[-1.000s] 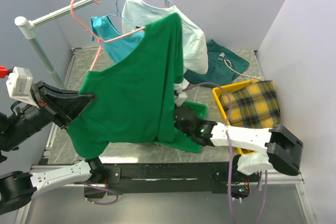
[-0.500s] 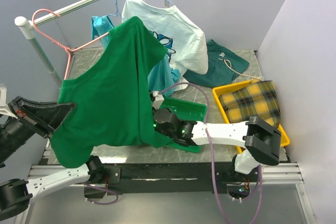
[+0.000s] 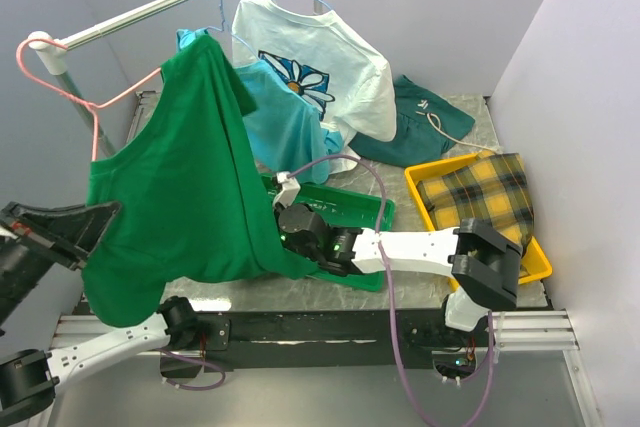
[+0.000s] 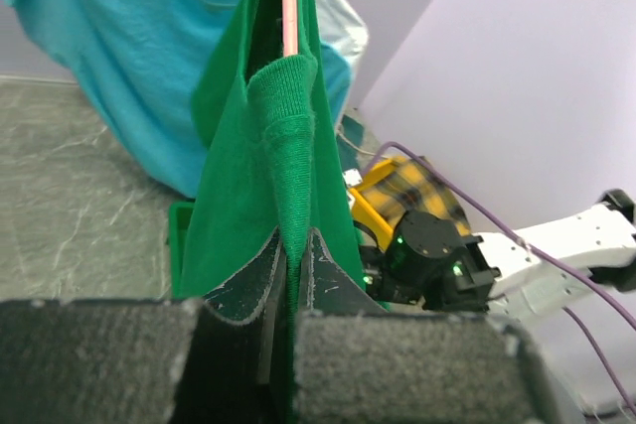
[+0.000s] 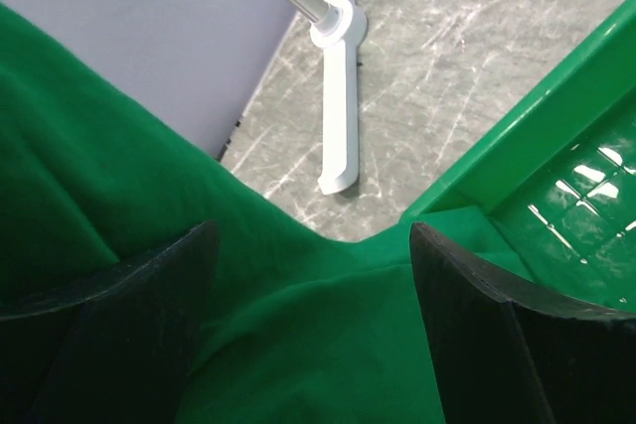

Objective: Place the t-shirt on the hanger
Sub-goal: Place the hanger at the clothesline.

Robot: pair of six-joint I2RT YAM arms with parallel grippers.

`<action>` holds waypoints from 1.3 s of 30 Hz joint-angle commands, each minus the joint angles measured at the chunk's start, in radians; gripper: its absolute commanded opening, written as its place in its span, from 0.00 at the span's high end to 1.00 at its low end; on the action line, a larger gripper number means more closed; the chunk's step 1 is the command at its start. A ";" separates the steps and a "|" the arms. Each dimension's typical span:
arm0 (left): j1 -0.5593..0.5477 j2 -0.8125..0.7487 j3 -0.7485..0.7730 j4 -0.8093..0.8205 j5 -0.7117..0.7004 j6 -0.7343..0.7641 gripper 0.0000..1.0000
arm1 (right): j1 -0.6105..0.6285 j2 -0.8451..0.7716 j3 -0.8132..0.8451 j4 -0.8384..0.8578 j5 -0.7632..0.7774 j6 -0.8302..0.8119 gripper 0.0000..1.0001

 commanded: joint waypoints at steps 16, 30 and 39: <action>0.002 0.258 -0.031 -0.030 -0.411 -0.169 0.99 | -0.044 0.085 0.194 -0.076 -0.236 -0.011 0.14; 0.002 0.506 0.091 0.004 -0.637 -0.043 0.99 | -0.048 0.226 0.441 -0.216 -0.367 -0.049 0.14; 0.075 0.578 0.120 0.117 -0.671 0.049 0.99 | -0.057 0.249 0.467 -0.220 -0.408 -0.054 0.14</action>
